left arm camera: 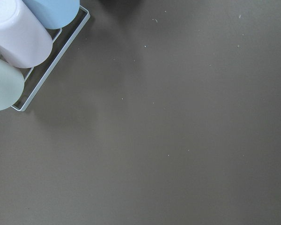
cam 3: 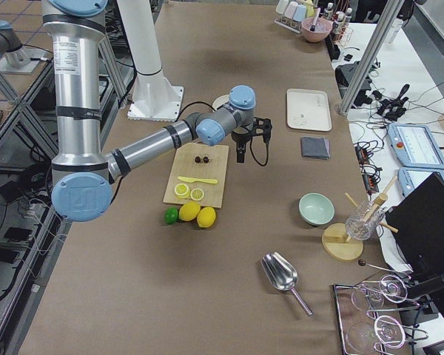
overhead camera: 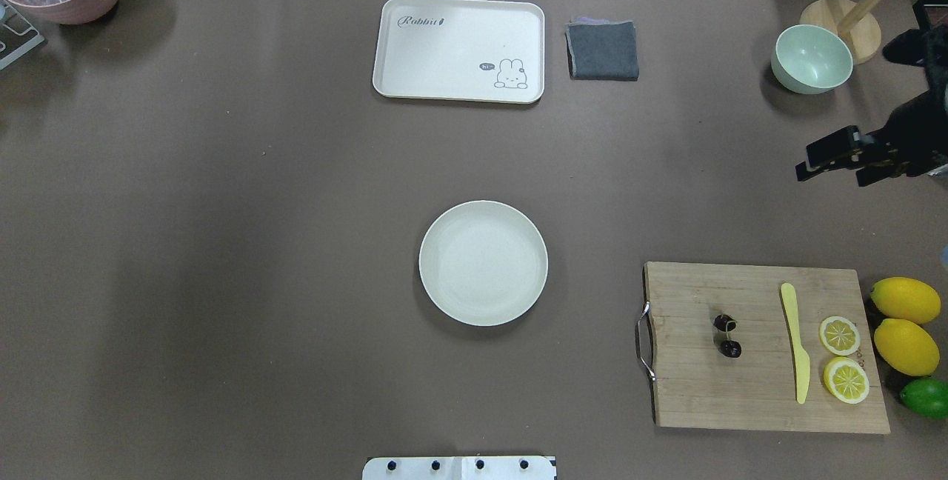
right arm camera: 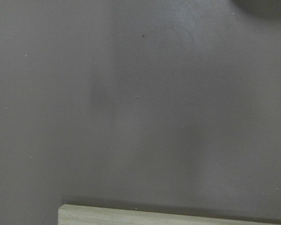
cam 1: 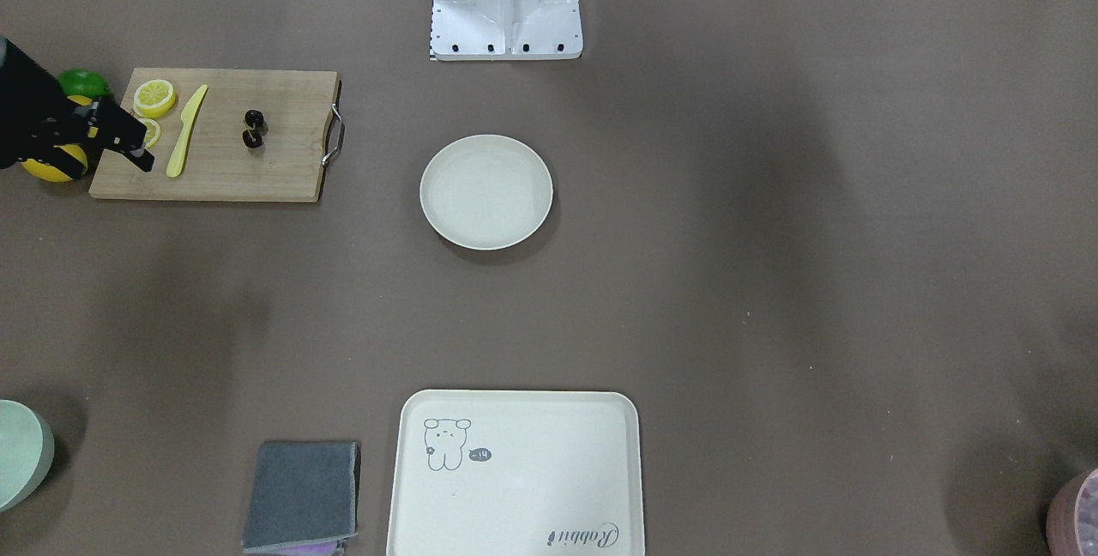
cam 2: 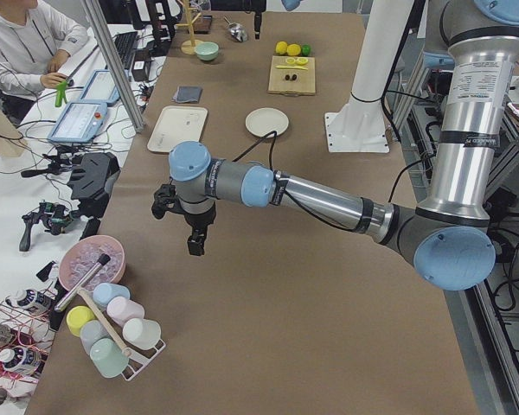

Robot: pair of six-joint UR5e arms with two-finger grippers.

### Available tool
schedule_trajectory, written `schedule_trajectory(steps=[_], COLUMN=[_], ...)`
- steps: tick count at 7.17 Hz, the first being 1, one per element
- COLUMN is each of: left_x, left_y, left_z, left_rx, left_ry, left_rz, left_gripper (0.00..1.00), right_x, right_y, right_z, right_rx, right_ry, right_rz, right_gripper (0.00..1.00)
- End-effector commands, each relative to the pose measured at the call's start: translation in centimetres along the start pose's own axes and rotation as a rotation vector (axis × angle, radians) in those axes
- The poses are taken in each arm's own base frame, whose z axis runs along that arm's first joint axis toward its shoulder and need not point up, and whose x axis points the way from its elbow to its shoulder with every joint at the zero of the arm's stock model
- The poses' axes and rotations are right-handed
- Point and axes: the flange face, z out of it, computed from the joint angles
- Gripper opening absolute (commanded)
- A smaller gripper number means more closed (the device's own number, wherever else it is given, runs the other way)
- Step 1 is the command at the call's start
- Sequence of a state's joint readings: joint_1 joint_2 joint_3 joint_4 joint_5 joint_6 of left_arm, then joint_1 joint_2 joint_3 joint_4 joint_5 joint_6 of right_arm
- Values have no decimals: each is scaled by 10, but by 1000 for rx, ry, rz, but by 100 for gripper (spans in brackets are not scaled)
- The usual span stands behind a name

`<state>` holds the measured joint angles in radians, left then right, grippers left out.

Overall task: Place red cherry on plate
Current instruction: 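Move the right gripper over the dark red cherries on the cutting board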

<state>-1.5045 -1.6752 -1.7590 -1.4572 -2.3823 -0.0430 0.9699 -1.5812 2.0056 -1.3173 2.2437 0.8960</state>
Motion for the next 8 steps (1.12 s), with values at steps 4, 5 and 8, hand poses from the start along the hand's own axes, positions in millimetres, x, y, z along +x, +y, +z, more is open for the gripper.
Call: schedule_trajectory(steps=[4,5,8], left_x=[5,6,6], left_y=[0,-1,-1], left_z=[-1,-1,-2], left_rx=[2,11,13], left_ry=[1,0,0], left_rz=[2,6,8], left_gripper=[98,98,98], right_x=[-70,-67,-57], right_y=[87,103,130], right_z=[104,116,139], right_rx=[-48,-79,-88], right_ry=[98,117,180], right_rz=[-17,-34,-73], right_gripper=[100,100,100])
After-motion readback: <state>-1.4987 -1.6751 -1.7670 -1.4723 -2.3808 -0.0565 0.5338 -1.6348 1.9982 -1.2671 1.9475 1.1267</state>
